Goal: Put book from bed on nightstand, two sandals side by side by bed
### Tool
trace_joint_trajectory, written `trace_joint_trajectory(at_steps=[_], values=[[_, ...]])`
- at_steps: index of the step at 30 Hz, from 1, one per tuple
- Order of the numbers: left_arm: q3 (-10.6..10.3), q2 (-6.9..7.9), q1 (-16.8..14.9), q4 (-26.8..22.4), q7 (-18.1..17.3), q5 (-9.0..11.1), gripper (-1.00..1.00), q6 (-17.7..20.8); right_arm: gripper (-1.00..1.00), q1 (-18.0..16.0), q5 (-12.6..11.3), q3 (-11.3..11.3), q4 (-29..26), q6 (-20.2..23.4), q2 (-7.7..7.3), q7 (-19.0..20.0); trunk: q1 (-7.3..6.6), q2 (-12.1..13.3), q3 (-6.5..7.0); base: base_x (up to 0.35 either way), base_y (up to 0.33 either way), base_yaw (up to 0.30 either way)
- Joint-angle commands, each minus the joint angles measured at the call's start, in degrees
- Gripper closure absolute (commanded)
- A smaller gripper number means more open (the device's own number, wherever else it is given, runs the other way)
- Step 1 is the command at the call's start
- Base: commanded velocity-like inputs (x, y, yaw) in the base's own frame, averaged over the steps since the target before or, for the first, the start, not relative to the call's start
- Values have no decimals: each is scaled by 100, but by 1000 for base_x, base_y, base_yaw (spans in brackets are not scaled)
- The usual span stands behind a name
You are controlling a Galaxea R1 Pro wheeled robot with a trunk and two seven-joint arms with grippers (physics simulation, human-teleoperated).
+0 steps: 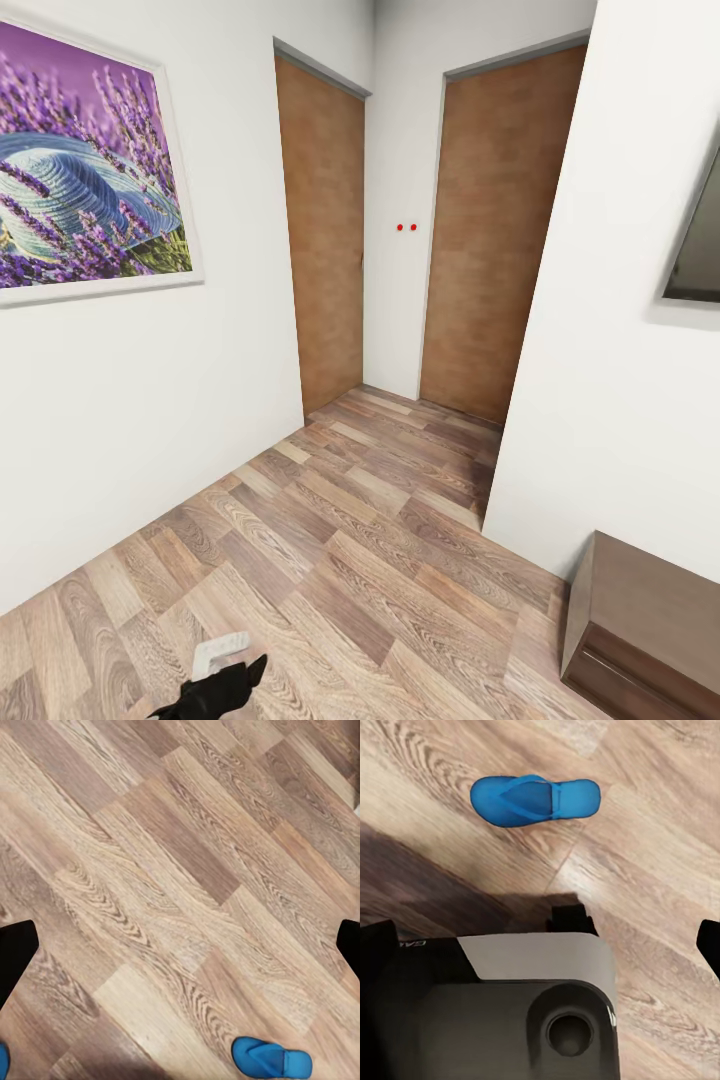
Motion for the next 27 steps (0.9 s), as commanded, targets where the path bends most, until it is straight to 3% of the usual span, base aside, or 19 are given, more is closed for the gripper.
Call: trace_joint_trajectory(at_steps=[1, 2, 7, 9, 12, 14, 15, 17, 18, 20, 24, 27], values=[[35, -8, -3, -4, -28, 34, -100, 40, -100, 1, -234, -5, -200, 105, 1, -10, 0, -4, -6, 0, 0, 0], [46, -10, -3, -2, -28, 36, -100, 38, -100, 0, -503, -7, -553, 326, 12, -33, 0, -4, -6, 0, 0, 0], [56, -14, -3, 0, -28, 41, -100, 34, -100, -116, -956, -1, -1289, 951, 92, -93, 0, -4, -6, 0, 0, 0], [61, -11, -3, 0, -28, 42, -100, 33, -100, -466, -1115, -3, -1400, 1097, 183, -251, 0, -4, -6, 0, 0, 0], [60, -14, -3, 0, -28, 43, -100, 33, -100, -1032, -1431, -95, -1127, 1134, 254, -884, 0, -4, -6, 0, 0, 0], [59, -17, -3, 0, -28, 43, -100, 29, -100, -1318, -1914, -344, -723, 1127, 276, -1465, 0, -4, -6, 0, 0, 0], [59, -19, -3, 0, -28, 43, -100, 29, -100, -1379, -2071, -419, -647, 1121, 279, -1573, 0, -4, -6, 0, 0, 0], [58, -17, -3, 0, -28, 43, -100, 27, -100, -1590, -2718, -658, -450, 1091, 287, -1858, 0, -4, -6, 0, 0, 0], [62, -17, -3, 0, -28, 43, -100, 29, -100, -1627, -2862, -692, -421, 1087, 288, -1904, 0, -4, -6, 0, 0, 0], [118, -16, -3, 0, -28, 43, -100, 27, -100, -1727, -3371, -787, -344, 1075, 292, -2119, 0, -4, -6, 0, 0, 0], [199, -22, -3, 2, -28, 43, -100, 27, -100, -1764, -3577, -820, -318, 1029, 298, -2268, 0, -4, -6, 0, 0, 0], [225, -24, -3, 7, -28, 43, -100, 20, -100, -1773, -3630, -811, -305, 509, 375, -2302, 0, -4, -6, 0, 0, 0]])
